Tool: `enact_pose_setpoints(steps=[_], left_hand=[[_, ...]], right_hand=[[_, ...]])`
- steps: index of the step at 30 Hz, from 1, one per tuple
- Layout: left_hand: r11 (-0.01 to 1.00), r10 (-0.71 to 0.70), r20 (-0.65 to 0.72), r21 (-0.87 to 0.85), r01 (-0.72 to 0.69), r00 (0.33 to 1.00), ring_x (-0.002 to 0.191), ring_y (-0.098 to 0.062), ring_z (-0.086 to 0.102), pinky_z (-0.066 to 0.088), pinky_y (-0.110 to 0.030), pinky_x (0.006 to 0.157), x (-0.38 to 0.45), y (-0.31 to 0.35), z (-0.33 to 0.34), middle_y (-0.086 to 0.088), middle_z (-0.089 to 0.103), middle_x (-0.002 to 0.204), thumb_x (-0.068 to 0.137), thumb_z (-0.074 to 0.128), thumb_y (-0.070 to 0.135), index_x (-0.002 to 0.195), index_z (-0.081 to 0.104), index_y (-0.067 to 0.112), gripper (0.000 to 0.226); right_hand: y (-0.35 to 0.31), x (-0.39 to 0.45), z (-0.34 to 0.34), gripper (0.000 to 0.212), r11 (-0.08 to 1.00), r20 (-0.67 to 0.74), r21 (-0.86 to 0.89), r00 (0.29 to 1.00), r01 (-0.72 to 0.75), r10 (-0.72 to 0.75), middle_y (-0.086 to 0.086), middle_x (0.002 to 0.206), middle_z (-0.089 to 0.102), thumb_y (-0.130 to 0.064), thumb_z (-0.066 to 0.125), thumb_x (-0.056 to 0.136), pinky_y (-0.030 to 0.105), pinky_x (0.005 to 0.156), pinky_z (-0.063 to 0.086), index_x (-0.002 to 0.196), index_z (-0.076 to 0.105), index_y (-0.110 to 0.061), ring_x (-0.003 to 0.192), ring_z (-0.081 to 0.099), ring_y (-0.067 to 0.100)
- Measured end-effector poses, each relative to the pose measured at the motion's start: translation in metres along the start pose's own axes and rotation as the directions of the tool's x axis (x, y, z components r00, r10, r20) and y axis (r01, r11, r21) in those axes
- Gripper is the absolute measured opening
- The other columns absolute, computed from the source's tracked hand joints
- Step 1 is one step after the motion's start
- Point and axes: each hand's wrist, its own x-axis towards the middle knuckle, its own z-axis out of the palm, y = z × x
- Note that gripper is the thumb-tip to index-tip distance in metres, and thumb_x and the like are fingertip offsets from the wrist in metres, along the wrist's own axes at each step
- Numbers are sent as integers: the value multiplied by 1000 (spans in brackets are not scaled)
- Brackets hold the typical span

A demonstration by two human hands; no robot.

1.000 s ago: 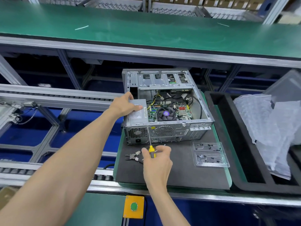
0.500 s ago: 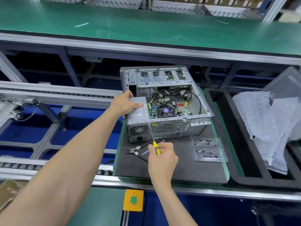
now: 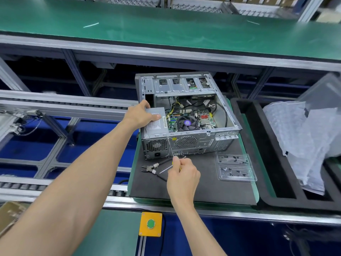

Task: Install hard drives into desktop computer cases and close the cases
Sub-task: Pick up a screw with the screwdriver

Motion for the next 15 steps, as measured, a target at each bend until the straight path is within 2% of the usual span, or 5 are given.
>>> enact_pose_setpoints(steps=[2,5,8,12,15], left_hand=[[1000,-1,-3,7,1,1000,103,-26,46,44,-37,69,-1,1,0,-4,53,109,85,70,59,117,48,25,52],[1000,1,-8,22,-1,1000,104,-25,43,46,-38,72,-2,2,0,-2,50,110,85,69,59,122,48,24,55],[1000,-3,-6,20,3,1000,106,-27,47,48,-39,74,-3,3,-1,-1,51,113,85,69,59,123,47,24,57],[1000,-9,-2,20,9,1000,105,-28,51,50,-39,74,-5,3,-1,-3,54,112,85,69,60,122,47,25,56],[1000,-5,1,15,5,1000,103,-27,52,48,-37,71,-6,4,-1,-3,55,111,85,70,59,122,47,24,56]], right_hand=[[0,0,0,31,1000,33,-17,999,10,-9,0,66,66,-33,48,104,36,67,40,82,61,-15,71,58,13],[2,1,-2,16,999,43,53,999,-10,8,-13,69,60,-32,68,93,12,60,37,89,54,-23,77,50,-16],[1,2,-1,14,976,55,174,991,-128,120,-9,66,62,-23,70,92,16,53,33,83,60,-19,63,53,-7],[-8,5,0,17,501,396,622,793,-602,462,13,60,64,-13,66,95,22,36,23,87,62,2,39,34,13],[-4,2,5,18,797,213,425,903,-429,372,4,72,70,-23,77,85,25,50,40,90,62,-15,58,56,16]])
